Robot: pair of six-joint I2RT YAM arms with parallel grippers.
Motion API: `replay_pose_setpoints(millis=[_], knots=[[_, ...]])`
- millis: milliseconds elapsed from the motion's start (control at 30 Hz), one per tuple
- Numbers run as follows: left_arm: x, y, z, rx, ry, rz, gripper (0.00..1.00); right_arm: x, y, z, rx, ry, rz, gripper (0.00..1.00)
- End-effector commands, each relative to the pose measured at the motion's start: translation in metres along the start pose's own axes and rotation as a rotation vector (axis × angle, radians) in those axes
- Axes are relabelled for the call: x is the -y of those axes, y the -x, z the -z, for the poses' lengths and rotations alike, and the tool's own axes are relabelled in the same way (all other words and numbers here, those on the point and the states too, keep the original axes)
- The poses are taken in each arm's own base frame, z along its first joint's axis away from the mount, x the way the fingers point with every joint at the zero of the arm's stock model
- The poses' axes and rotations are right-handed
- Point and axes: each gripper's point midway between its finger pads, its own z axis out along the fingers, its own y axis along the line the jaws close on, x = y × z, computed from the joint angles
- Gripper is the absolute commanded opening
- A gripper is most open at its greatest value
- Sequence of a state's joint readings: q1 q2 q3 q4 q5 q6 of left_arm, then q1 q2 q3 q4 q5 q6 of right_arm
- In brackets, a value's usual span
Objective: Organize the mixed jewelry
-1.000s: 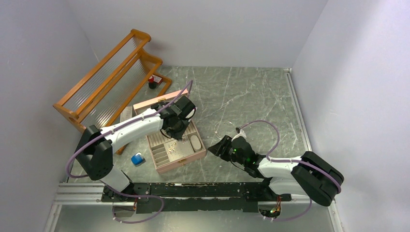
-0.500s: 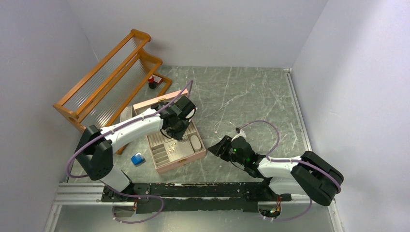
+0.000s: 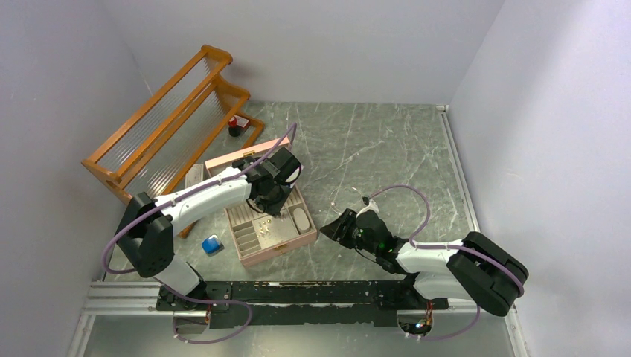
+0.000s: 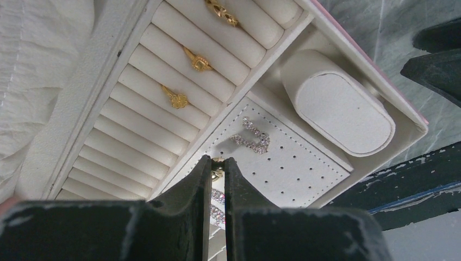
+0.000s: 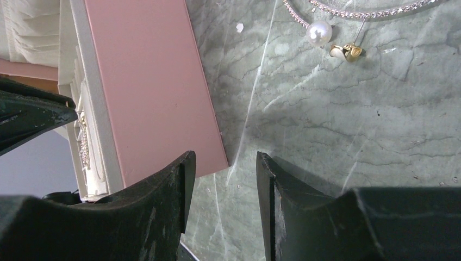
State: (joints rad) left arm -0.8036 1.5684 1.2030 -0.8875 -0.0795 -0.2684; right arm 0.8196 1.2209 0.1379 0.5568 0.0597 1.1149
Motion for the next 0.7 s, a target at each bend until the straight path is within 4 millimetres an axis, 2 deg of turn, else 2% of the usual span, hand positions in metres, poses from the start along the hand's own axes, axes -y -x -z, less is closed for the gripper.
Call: replay_pose_setpoints(millis=[0,167,367,533,667], knots=[[0.008,-0.003,0.0,-0.018,-0.035,-0.024,0.07,-0.005,0.003,-0.002,0.019,0.014,0.004,0.49],[0.012,-0.005,0.001,-0.018,-0.058,-0.028,0.07,-0.005,0.003,-0.002,0.018,0.013,0.004,0.49],[-0.002,-0.01,-0.007,-0.032,0.032,-0.013,0.07,-0.004,0.003,-0.001,0.02,0.012,0.003,0.49],[-0.006,0.0,-0.002,0.013,0.059,0.008,0.07,-0.005,0.003,-0.002,0.018,0.013,0.004,0.49],[-0.001,0.004,-0.001,0.027,0.031,0.016,0.06,-0.005,0.003,-0.002,0.018,0.015,0.003,0.49]])
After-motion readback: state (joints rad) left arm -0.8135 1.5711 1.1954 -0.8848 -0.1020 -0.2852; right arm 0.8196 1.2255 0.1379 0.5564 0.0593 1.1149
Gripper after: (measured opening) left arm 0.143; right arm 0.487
